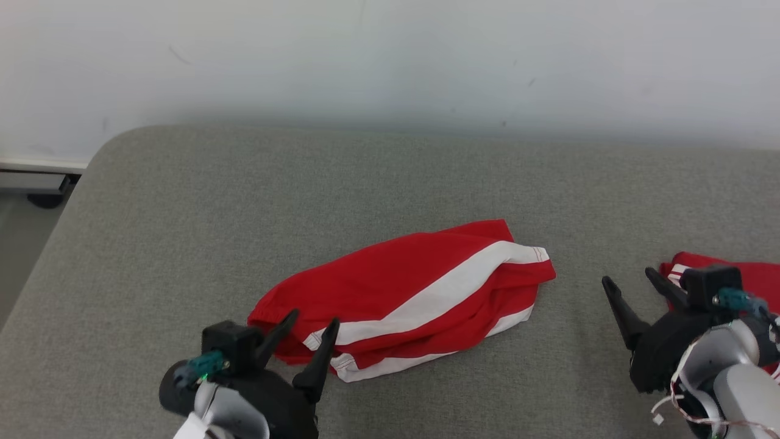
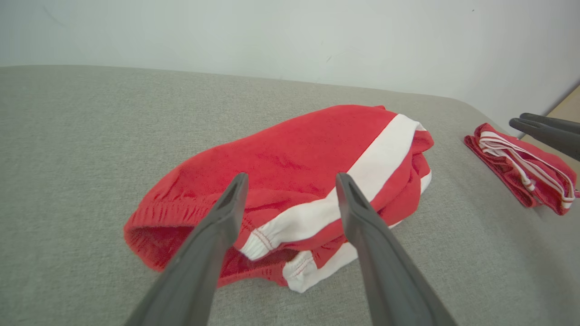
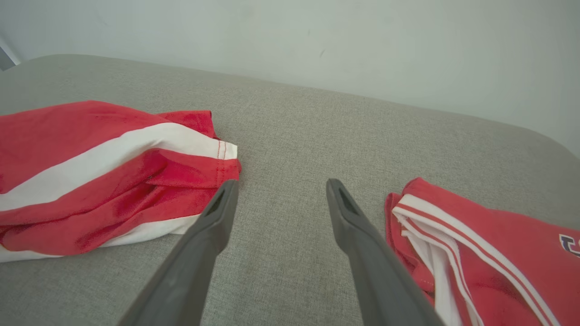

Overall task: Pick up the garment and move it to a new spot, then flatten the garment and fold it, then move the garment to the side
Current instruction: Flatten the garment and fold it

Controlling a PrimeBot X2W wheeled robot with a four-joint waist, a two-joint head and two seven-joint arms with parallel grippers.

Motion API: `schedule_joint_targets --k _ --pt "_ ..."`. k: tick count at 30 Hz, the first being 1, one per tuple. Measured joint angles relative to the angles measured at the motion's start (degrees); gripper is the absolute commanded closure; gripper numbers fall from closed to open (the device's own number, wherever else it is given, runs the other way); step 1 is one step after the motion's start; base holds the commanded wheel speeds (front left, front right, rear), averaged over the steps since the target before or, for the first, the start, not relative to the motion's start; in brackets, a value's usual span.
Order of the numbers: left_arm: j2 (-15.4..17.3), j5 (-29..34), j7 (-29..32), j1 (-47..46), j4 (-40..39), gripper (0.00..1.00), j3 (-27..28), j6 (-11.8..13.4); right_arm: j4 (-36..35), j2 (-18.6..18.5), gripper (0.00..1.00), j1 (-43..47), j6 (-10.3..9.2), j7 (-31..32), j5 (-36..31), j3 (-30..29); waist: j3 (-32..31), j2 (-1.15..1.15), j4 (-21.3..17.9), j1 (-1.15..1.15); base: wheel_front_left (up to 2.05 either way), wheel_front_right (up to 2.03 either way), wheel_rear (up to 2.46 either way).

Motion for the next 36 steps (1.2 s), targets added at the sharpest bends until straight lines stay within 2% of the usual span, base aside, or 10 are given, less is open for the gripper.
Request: schedule_joint_targets --k 6,11,17,25,36 --pt "-3.2 -2.0 6.2 -5.0 2.6 0.00 -0.5 -0.4 0.2 -1.4 0.00 -6.8 0.97 7.7 1.9 0.2 2.9 0.00 1.7 0.00 0.00 0.00 0.00" --pt "-4.1 -1.9 9.9 -6.0 4.4 0.00 -0.1 2.9 0.3 -2.8 0.00 -10.9 1.05 12.3 2.3 0.3 4.9 0.00 3.8 0.00 0.00 0.00 0.00" --pt "-4.5 -1.8 13.4 -5.8 4.8 0.00 -0.8 4.7 0.8 -3.4 0.00 -12.7 1.35 16.1 3.4 0.1 6.2 0.00 6.5 0.00 0.00 0.00 0.00" --pt "-5.0 -3.0 15.7 -5.6 4.6 0.00 -1.2 5.0 2.7 -2.9 0.00 -12.6 1.54 20.5 5.2 1.1 7.0 -0.01 9.0 0.00 0.00 0.00 0.00" --pt "-5.4 -5.5 17.3 -5.6 2.8 0.00 -1.9 4.3 4.1 -2.5 0.00 -12.7 1.66 23.9 6.0 1.6 7.3 -0.01 9.0 0.00 0.00 0.00 0.00"
